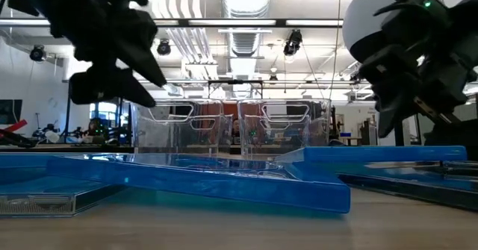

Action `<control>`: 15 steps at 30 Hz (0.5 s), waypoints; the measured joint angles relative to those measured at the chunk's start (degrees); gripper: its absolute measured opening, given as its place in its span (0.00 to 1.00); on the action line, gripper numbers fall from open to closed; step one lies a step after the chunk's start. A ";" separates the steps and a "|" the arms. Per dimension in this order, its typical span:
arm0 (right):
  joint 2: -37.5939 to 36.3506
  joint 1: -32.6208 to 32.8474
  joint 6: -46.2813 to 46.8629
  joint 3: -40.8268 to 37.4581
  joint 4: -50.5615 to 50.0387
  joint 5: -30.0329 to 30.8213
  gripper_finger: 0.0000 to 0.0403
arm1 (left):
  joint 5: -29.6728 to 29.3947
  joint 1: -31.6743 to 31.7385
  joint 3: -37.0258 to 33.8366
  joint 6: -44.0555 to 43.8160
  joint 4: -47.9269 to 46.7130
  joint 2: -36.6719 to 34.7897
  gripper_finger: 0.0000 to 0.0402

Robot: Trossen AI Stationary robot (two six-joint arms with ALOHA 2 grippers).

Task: Pick & place jewel cases by type
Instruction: Put the right blue cd case into the right transparent bin

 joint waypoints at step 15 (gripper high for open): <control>16.17 1.87 2.84 4.09 15.46 0.82 0.75 | 5.15 6.63 11.61 15.80 -2.77 15.00 0.40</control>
